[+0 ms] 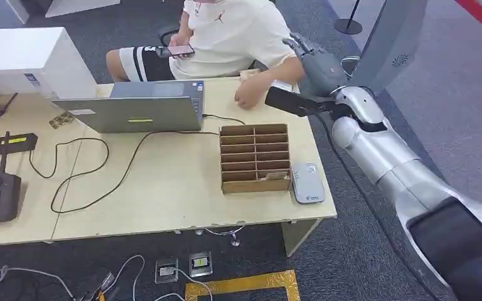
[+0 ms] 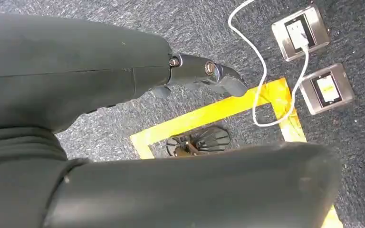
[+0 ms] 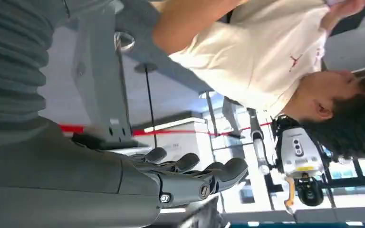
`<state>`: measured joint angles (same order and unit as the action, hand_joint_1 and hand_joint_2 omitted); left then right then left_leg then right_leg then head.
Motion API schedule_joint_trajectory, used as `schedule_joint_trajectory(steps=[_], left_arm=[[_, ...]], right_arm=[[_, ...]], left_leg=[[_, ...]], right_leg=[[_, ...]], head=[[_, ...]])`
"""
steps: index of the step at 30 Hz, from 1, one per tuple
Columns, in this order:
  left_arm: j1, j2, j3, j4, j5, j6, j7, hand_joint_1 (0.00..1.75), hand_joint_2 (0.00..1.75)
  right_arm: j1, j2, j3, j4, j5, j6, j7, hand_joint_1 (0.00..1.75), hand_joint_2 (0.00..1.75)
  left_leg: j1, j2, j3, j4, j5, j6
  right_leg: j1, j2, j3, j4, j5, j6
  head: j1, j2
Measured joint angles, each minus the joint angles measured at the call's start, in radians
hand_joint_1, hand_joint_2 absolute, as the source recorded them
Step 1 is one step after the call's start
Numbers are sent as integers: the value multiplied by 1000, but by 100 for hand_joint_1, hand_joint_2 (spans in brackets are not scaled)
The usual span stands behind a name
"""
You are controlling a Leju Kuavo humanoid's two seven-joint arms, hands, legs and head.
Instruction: Pass the card to the sensor for recognition and then transmit it.
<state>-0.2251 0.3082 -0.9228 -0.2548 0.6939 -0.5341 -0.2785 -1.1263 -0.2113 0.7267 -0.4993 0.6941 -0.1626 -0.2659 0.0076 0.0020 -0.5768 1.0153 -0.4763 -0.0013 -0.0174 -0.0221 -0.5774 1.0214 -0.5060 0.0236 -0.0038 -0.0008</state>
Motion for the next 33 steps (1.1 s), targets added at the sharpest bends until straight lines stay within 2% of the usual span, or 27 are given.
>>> schedule_joint_trajectory(steps=[1,4,8,14,20,28,33], left_arm=[[0,0,-1,0,0,0,-2,0,0],[0,0,-4,1,2,0,-2,0,0],[-5,9,-7,1,1,0,9,0,0],[-16,26,-20,2,1,1,19,0,0],[-18,26,-25,2,2,1,19,0,0],[-23,25,-31,2,-3,1,26,0,0],[-24,25,-33,2,-3,1,33,0,0]], right_arm=[[9,0,-7,-19,-25,15,4,0,175],[84,-16,-30,-148,-125,120,66,0,175],[205,-37,-47,-330,-145,196,116,0,175],[297,-63,-56,-522,-129,210,122,0,175],[390,-73,-51,-631,-82,215,134,0,175],[497,-86,-37,-711,-22,225,182,0,175],[520,-95,-34,-736,10,249,201,0,175]], left_leg=[[0,0,0,0,0,0],[0,0,1,0,0,0],[1,0,1,0,0,0],[1,1,1,0,0,0],[1,1,1,0,0,0],[1,1,1,0,-1,-1],[1,2,1,0,-1,-1]], right_leg=[[0,0,0,0,0,0],[0,0,0,0,0,0],[1,0,0,0,0,0],[1,1,0,0,0,0],[1,1,0,0,0,0],[1,1,0,0,0,-1],[1,3,0,0,0,-1]], head=[[0,0],[0,0],[0,0],[0,0],[0,0],[0,0],[0,0]])
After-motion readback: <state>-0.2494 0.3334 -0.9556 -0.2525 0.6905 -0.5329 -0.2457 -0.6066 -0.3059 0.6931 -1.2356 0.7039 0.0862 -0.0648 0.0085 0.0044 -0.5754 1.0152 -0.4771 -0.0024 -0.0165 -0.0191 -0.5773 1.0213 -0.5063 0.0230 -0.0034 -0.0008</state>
